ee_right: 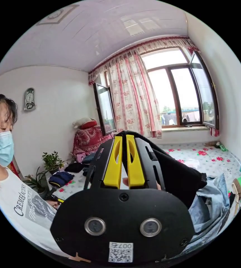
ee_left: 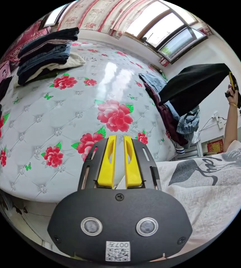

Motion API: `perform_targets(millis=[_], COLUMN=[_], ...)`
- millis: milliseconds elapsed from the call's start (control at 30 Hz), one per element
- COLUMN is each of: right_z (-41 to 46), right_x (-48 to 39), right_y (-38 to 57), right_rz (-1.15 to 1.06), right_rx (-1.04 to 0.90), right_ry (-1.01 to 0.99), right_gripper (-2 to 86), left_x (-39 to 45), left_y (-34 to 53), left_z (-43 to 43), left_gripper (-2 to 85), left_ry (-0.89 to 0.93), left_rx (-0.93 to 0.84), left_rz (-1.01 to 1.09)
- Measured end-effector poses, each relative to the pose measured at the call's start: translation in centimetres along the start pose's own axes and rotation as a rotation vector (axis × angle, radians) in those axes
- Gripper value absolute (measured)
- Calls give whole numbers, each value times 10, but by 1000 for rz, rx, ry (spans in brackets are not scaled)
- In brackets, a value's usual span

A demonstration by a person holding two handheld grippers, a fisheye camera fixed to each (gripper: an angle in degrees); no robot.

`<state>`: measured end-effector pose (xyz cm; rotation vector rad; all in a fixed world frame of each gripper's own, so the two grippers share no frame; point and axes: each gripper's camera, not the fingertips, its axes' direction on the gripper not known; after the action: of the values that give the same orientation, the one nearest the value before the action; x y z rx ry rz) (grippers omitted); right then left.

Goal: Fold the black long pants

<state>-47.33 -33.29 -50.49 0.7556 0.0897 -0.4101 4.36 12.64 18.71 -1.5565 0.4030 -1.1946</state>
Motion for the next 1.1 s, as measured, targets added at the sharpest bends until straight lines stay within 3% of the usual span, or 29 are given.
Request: perform_targets(millis=[100,233,333,400,467,700,833,967,1100], right_z=[14,56,138,210,243,253,248,272,310], right_x=[-39,-58,-61,-58,-51,-2,-8,-16,-8], right_y=[-7,7,49,116,177,420,469,488,513], right_rz=[-29,-12,34,60,115,602,662,634,630], right_rx=[92,79,-169,-399,-511,-844,-911,-926,-1011], right_ry=[-206,-321,-280,-176,-110,-32,-7,69,207], right_gripper=[14,20,36,55,68,111,124,132,128], left_x=[15,24,13,-3,-23,-91,-81,-35,-9], left_y=[-2,2,8,15,29,84,55,7,-12], left_z=[-25,-52,-53,-46,-44,-90,-90,-34,29], left_gripper=[67,79,80,73,61,78,95,124,118], left_ry=[35,62,22,-68,-147,-85,-18,56,-75], left_rx=[94,182,143,53,-17,11,-16,-177,-359], left_rz=[69,137,115,47,-29,-239,-90,160,316])
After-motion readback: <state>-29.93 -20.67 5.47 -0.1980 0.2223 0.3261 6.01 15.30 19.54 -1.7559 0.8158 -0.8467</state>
